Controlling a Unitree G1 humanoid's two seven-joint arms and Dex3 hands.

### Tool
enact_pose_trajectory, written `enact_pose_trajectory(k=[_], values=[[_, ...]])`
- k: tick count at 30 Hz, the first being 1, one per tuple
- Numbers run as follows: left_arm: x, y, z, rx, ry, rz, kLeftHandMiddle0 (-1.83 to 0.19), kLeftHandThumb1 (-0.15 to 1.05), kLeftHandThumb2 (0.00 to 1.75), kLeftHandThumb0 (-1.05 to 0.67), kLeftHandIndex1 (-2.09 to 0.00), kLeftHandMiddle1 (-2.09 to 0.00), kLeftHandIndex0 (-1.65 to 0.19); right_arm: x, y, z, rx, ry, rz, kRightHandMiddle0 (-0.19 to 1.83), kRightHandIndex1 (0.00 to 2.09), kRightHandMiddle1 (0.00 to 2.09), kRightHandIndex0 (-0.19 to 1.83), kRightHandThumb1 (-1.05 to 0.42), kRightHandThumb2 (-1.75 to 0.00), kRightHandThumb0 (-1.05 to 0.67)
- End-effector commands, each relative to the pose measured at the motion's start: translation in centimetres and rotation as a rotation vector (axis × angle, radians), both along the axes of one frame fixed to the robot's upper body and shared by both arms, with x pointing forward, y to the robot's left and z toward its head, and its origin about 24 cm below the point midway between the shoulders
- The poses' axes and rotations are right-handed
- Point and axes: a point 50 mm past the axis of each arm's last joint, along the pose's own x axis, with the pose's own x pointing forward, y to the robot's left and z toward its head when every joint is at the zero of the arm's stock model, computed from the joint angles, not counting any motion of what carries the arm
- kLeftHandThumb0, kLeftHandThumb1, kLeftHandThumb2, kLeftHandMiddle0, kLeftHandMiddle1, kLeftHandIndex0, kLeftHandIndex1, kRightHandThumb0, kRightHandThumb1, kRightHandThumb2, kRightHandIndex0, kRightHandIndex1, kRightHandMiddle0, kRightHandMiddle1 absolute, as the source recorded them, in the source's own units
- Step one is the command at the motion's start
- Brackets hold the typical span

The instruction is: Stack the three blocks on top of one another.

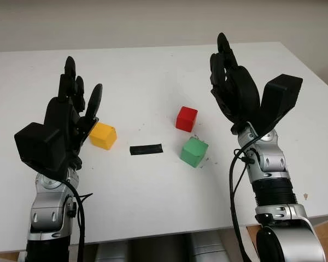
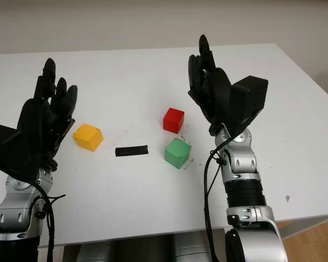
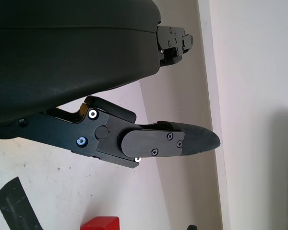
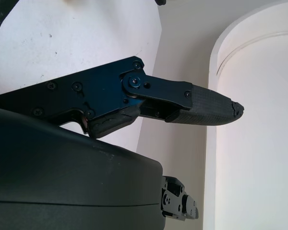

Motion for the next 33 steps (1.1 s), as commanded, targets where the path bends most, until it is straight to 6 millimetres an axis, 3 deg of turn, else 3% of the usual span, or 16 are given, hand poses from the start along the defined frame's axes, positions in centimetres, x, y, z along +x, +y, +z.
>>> enact_pose_trajectory(k=[1,10,14,17,22,28,33], values=[[0.1,-0.1,0.0,-0.014,-0.006,-0.008,0.04,1.05,0.37,-0.71,-0.05,-0.06,0.08,-0.1,0.1,0.4,0.002,-0.019,0.001,-0.19,0.00,0.00,-0.19,-1.05,-0.64,-0.78],[0.4,-0.4,0.0,-0.017,-0.002,-0.022,0.05,1.05,0.37,-0.72,-0.04,-0.05,0.09,0.0,-0.3,0.3,0.011,-0.013,0.005,-0.19,0.00,0.00,-0.19,-1.05,-0.62,-0.78],[0.4,-0.4,-0.1,-0.019,0.002,-0.022,0.05,1.05,0.36,-0.70,-0.04,-0.05,0.09,0.4,-0.8,0.9,-0.057,-0.009,-0.038,-0.15,0.03,0.03,-0.15,-1.05,-0.37,-0.72],[0.3,-0.3,-0.1,-0.014,-0.001,-0.015,0.06,1.05,0.37,-0.71,-0.04,-0.05,0.09,1.1,-1.4,2.0,-0.316,-0.019,-0.119,0.07,0.16,0.17,0.11,-1.04,-0.13,-0.72],[0.1,-0.2,-0.1,-0.015,-0.004,-0.011,0.06,1.05,0.37,-0.70,-0.04,-0.05,0.09,2.6,-1.6,3.4,-0.730,-0.059,-0.123,0.21,0.27,0.27,0.34,-0.94,-0.04,-0.72],[-0.2,-0.2,-0.3,0.000,0.004,-0.010,0.07,1.05,0.39,-0.68,-0.04,-0.05,0.09,3.8,-0.7,4.2,-0.987,-0.028,-0.021,0.19,0.25,0.26,0.29,-0.87,-0.03,-0.59],[-0.3,-0.2,-0.2,-0.017,0.002,-0.011,0.08,1.05,0.37,-0.69,-0.04,-0.05,0.09,4.1,-0.2,4.2,-1.144,-0.059,0.010,0.21,0.25,0.26,0.30,-0.86,-0.04,-0.61]])
